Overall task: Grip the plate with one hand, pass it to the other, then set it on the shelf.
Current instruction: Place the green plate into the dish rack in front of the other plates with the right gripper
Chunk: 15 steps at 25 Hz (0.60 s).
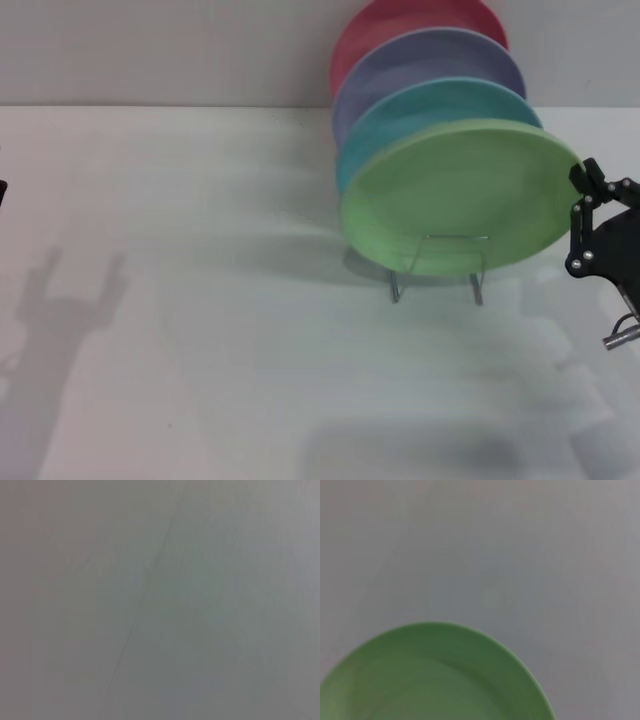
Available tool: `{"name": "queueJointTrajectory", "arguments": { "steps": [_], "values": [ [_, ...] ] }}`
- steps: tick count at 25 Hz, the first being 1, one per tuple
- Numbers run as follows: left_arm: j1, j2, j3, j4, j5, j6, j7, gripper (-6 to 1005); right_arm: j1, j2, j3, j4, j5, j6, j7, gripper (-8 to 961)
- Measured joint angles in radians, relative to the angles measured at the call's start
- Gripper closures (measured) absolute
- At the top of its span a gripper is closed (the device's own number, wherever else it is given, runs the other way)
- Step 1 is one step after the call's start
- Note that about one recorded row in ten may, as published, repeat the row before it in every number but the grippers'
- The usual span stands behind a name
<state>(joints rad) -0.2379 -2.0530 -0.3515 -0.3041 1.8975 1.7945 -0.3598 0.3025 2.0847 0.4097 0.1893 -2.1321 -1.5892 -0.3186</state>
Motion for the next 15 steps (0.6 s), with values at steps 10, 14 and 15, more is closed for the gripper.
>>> {"name": "queueJointTrajectory", "arguments": {
  "steps": [10,14,15],
  "values": [
    [-0.001,0.000,0.000,0.030,0.000,0.019,-0.045,159,0.001,-0.001,0.008,-0.002,0.000,0.071,0.001,913],
    [-0.001,-0.002,0.000,0.035,0.000,0.026,-0.045,159,0.005,0.000,0.008,-0.002,0.000,0.100,0.001,912],
    [-0.001,-0.001,0.000,0.035,0.000,0.028,-0.045,159,0.005,0.000,0.008,-0.002,0.000,0.105,0.001,912]
  ]
}}
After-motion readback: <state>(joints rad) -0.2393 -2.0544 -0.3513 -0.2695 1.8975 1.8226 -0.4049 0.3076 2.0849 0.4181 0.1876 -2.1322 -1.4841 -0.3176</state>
